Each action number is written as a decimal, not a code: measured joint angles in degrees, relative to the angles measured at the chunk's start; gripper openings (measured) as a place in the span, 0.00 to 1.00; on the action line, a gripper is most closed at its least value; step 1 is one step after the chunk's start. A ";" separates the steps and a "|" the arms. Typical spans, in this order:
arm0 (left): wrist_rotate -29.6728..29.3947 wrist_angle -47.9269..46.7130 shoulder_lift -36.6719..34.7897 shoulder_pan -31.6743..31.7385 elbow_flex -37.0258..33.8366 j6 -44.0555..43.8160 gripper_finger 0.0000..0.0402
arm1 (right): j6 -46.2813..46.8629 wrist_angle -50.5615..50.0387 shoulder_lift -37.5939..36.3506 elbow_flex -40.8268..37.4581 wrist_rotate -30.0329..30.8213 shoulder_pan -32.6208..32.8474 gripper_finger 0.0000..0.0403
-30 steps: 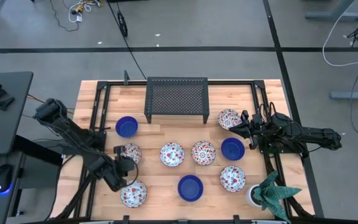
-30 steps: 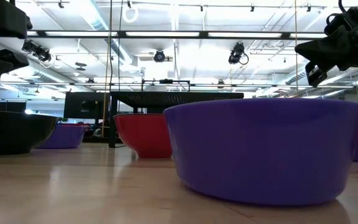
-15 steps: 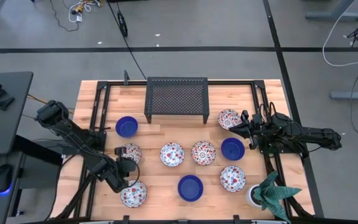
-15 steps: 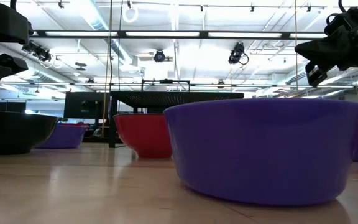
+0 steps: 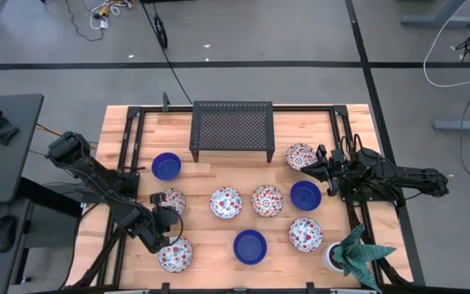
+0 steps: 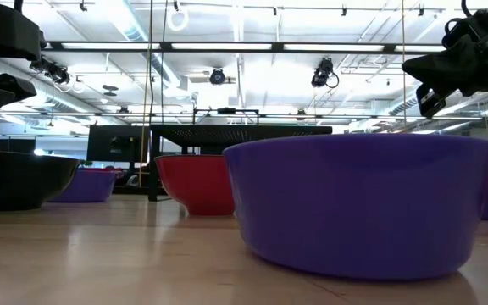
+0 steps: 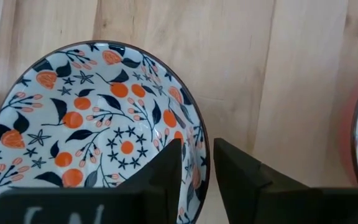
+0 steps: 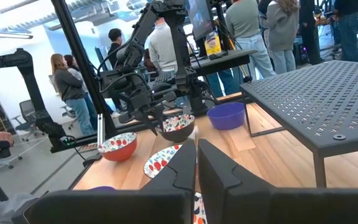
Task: Pick & Place Mini bowls
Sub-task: Put the left black bowl on the shelf
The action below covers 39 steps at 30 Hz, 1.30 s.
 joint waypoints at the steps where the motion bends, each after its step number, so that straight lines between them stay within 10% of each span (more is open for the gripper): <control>1: 0.00 0.00 0.00 0.00 0.00 0.00 0.23 | 0.01 0.00 0.00 0.01 0.00 0.02 0.05; 18: 0.92 -0.07 -0.04 0.20 2.24 1.06 0.08 | 0.00 0.00 -0.01 0.01 -0.01 0.00 0.05; 39: 12.81 -12.21 0.04 25.80 39.02 39.76 0.03 | 0.01 0.00 -0.01 0.00 -0.02 0.01 0.05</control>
